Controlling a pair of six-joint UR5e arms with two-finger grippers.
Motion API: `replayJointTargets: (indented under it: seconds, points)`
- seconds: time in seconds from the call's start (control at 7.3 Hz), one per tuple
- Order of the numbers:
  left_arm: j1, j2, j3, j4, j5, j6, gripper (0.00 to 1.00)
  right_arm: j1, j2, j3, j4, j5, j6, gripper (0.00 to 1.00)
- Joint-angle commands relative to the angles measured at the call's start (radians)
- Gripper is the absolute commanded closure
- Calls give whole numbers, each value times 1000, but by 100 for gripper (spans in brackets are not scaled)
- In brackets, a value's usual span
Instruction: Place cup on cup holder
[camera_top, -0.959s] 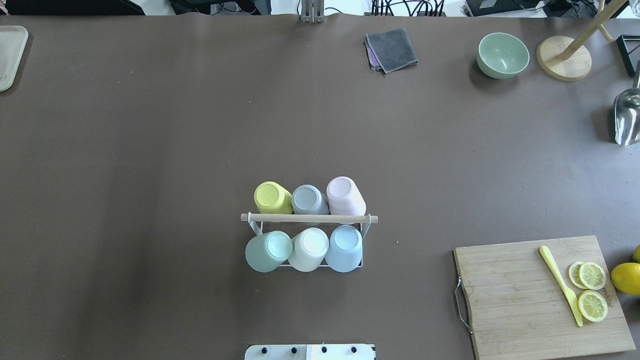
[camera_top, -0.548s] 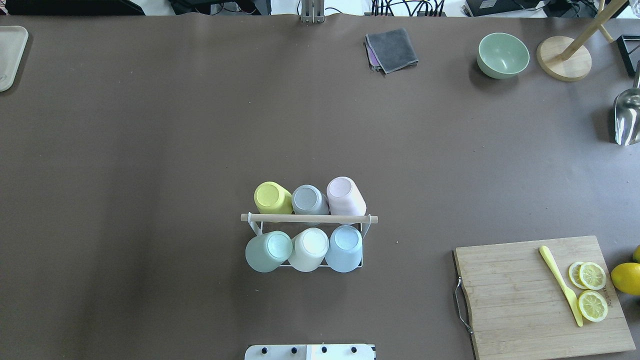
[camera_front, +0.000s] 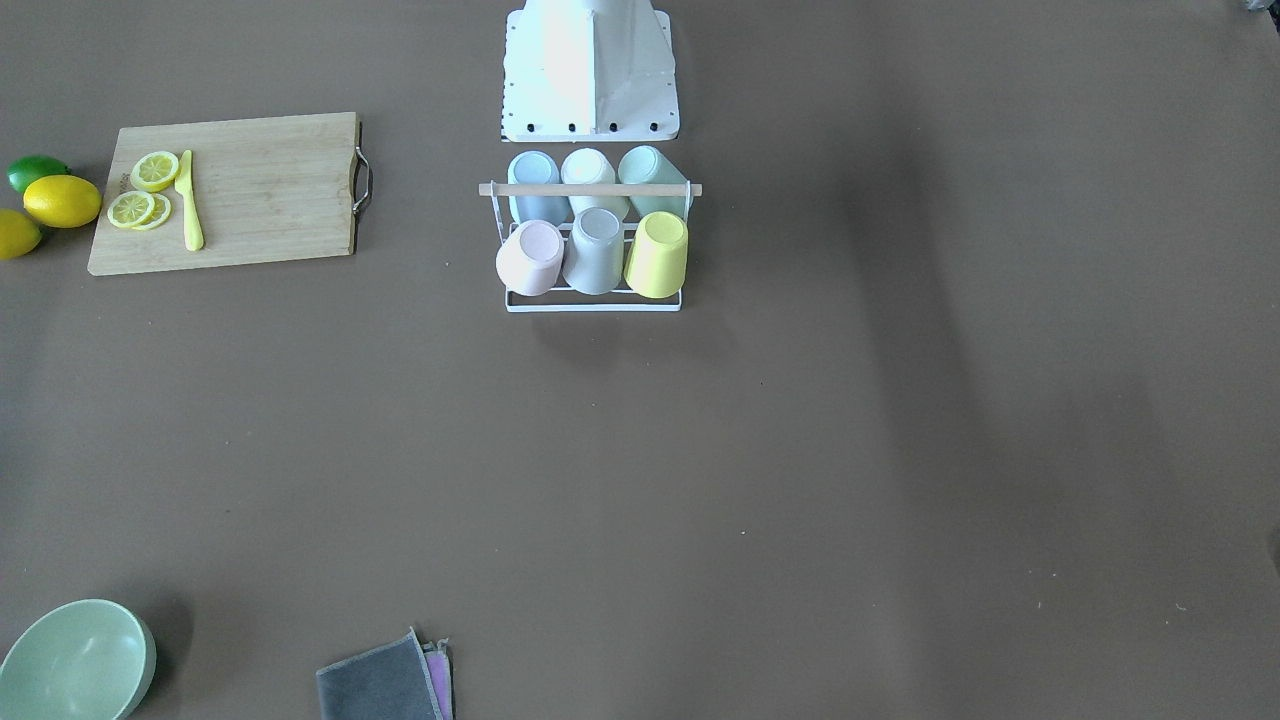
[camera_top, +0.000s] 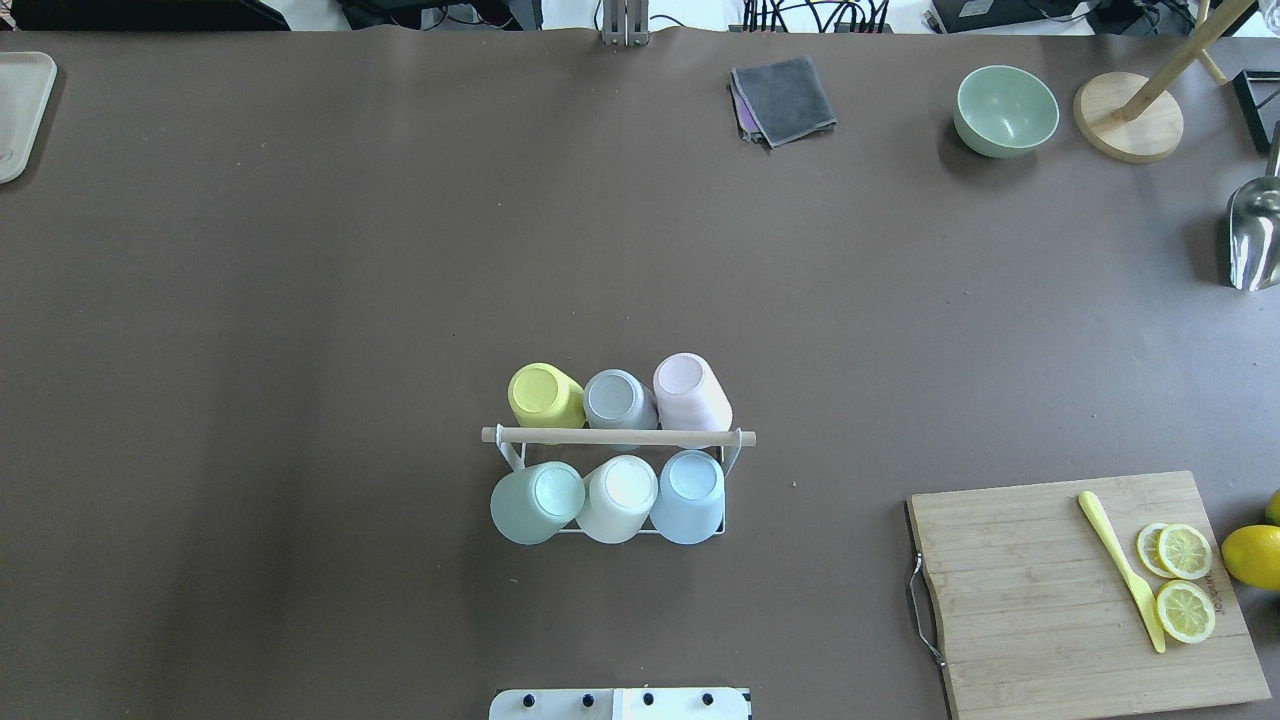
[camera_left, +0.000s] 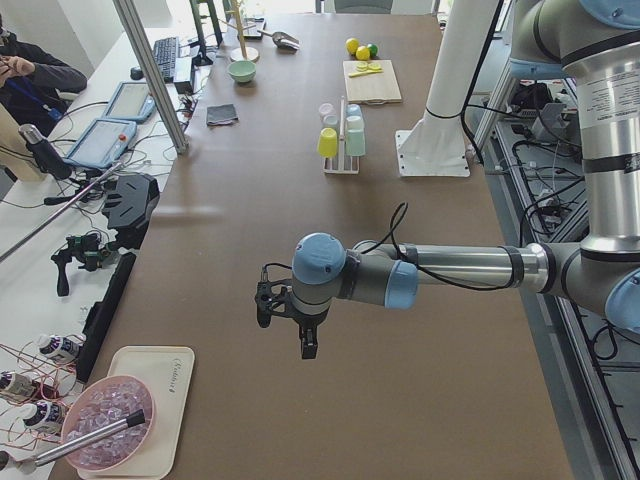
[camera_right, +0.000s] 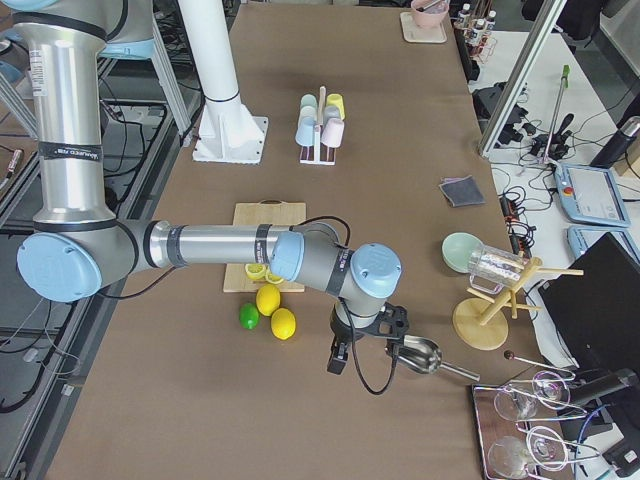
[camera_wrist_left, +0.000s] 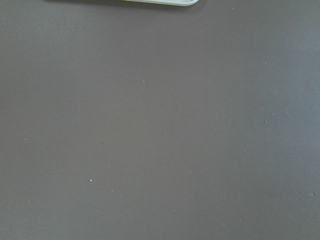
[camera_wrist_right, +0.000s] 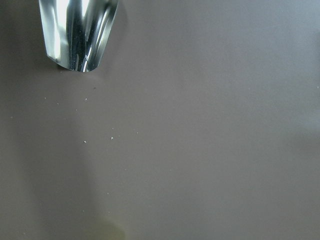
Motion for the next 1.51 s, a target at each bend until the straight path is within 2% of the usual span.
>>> replayJointTargets:
  seconds: [0.0, 0.82, 1.1, 1.37]
  points:
    - [0, -1, 5, 2, 0, 7, 1, 0, -8, 4, -1, -1, 3, 0]
    - [2, -12, 4, -4, -1, 9, 1, 0, -4, 4, 2, -31, -6, 0]
    - [2, -12, 2, -4, -1, 9, 1, 0, -19, 2, 66, -50, -7, 0]
    - [0, -16, 5, -2, -3, 7, 1, 0, -20, 2, 80, -47, 3, 0]
